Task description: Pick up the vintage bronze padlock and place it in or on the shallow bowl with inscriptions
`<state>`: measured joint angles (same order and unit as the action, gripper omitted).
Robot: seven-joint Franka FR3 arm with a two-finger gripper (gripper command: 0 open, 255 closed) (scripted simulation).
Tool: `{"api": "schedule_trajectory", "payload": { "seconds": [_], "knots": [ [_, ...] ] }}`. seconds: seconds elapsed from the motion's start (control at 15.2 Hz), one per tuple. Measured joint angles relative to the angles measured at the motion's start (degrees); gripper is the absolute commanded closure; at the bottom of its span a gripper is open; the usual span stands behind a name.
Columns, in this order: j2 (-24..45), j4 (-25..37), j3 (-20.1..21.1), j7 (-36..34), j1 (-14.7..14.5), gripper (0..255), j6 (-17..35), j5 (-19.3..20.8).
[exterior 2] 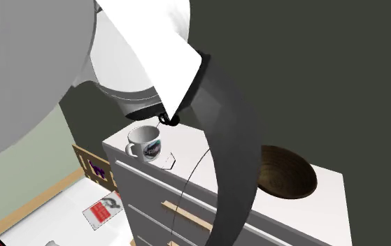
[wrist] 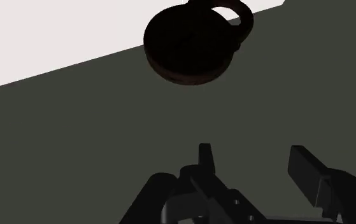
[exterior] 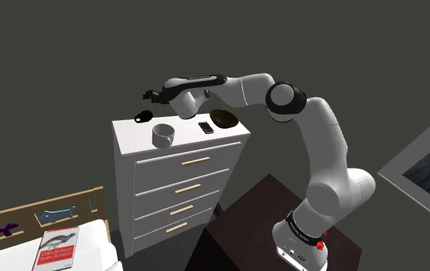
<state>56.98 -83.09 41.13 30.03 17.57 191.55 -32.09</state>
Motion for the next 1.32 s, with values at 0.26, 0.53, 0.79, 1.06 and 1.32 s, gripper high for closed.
{"api": "schedule_trajectory", "payload": {
  "seconds": [0.26,0.53,0.79,1.06,1.32],
  "knots": [
    [10.71,-6.78,14.96,7.28,13.44,0,5.39,10.23],
    [16.48,-6.08,18.53,9.52,16.07,0,5.43,15.17],
    [18.68,0.23,17.03,9.41,12.20,0,3.33,15.28],
    [19.35,2.60,16.37,9.27,10.72,0,2.48,15.19],
    [19.41,2.75,16.34,9.27,10.63,255,2.43,15.20]
  ]
}}
